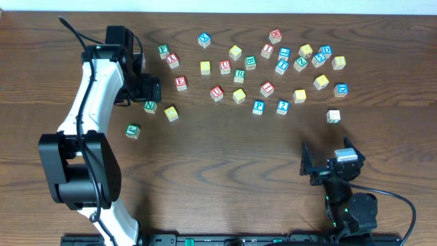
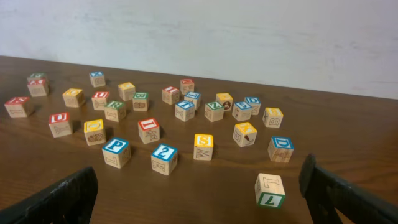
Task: Spell out NEURIPS
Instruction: 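Move the left gripper over the green N block, then lower the left gripper and close it on the green N block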
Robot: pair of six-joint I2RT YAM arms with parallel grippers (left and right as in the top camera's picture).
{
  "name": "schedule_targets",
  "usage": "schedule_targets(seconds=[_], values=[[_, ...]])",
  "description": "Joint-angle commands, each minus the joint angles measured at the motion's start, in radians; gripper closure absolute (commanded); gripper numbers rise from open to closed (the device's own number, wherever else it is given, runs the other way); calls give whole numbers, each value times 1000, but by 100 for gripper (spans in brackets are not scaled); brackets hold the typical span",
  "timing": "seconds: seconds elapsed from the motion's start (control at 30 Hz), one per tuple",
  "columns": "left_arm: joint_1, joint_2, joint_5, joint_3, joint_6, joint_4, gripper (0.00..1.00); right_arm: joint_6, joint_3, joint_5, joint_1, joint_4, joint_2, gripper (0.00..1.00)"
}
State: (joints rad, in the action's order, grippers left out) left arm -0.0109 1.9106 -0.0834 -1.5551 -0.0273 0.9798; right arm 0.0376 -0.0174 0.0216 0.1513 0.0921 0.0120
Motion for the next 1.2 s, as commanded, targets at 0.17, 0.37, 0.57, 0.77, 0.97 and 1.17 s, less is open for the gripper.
schedule_targets(seconds=[0.17, 0.37, 0.57, 0.77, 0.97, 1.17], values=[[-1, 7, -14, 60, -22, -30, 2, 12, 3, 2, -10, 2, -6, 1], [0, 27, -18, 70, -21, -42, 2, 12, 3, 2, -10, 2, -6, 1], [1, 72, -22, 71, -21, -48, 2, 12, 3, 2, -10, 2, -6, 1], [1, 103, -22, 71, -21, -58, 2, 12, 3, 2, -10, 2, -6, 1], [1, 106, -22, 71, -22, -70, 2, 12, 3, 2, -10, 2, -6, 1], [1, 109, -22, 71, -21, -78, 2, 12, 3, 2, -10, 2, -6, 1]])
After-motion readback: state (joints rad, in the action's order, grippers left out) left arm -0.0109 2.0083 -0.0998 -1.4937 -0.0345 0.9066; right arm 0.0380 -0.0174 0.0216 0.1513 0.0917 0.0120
